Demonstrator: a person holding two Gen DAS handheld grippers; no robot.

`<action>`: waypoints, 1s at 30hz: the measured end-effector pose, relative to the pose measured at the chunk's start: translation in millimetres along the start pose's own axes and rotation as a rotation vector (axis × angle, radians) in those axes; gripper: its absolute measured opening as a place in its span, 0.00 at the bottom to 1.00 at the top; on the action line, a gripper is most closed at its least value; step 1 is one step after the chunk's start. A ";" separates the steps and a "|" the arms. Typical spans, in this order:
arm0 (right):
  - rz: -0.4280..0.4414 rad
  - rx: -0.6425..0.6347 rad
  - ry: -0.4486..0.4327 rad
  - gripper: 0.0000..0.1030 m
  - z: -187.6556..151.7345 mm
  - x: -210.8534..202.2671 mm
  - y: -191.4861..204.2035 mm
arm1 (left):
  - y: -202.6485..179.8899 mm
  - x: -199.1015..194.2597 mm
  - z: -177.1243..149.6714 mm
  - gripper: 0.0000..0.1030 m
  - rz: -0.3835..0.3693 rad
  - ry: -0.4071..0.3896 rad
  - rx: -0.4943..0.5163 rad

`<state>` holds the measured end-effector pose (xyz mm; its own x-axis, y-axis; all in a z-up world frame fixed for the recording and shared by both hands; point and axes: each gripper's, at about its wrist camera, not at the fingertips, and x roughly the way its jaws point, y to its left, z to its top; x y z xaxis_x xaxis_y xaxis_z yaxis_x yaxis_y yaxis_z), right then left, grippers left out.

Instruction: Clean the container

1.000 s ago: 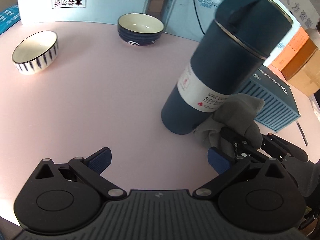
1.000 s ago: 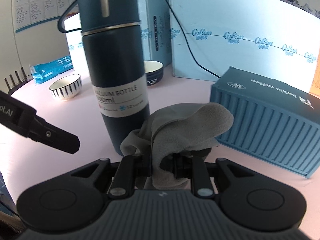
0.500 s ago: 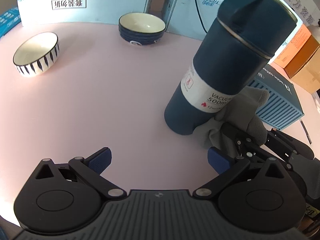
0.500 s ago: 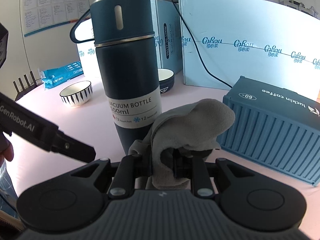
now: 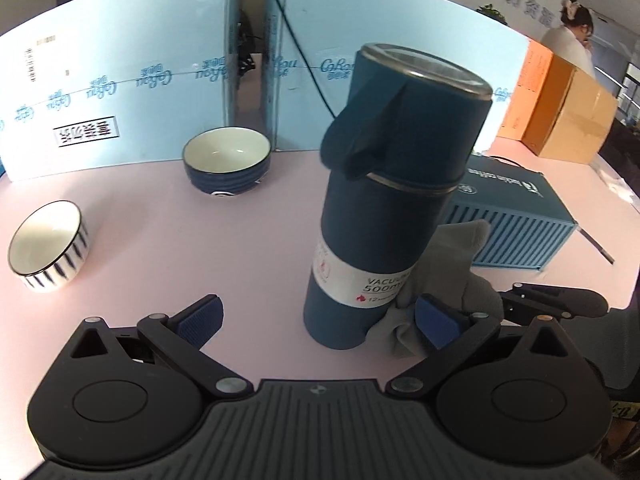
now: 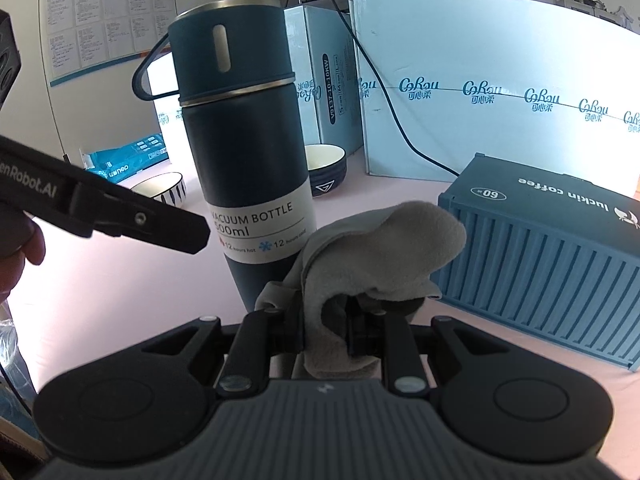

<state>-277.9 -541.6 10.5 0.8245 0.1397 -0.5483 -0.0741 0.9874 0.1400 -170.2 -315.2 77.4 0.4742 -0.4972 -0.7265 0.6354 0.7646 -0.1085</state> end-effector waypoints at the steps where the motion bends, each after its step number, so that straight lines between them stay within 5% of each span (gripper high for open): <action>1: -0.001 0.003 -0.001 0.21 0.0 0.3 0.3 | -0.3 0.9 1.1 1.00 -0.003 0.000 0.001; 20: -0.021 -0.023 0.025 0.21 -5.1 4.2 1.3 | -17.7 43.4 8.0 0.99 0.066 0.037 0.066; 30: 0.050 -0.117 -0.028 0.21 2.7 1.8 -10.9 | -19.7 48.8 6.3 0.81 0.009 0.032 0.107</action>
<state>-274.1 -552.4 10.2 0.8334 0.1884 -0.5196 -0.1793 0.9814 0.0682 -155.8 -357.0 48.3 0.4617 -0.4764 -0.7483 0.6933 0.7200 -0.0305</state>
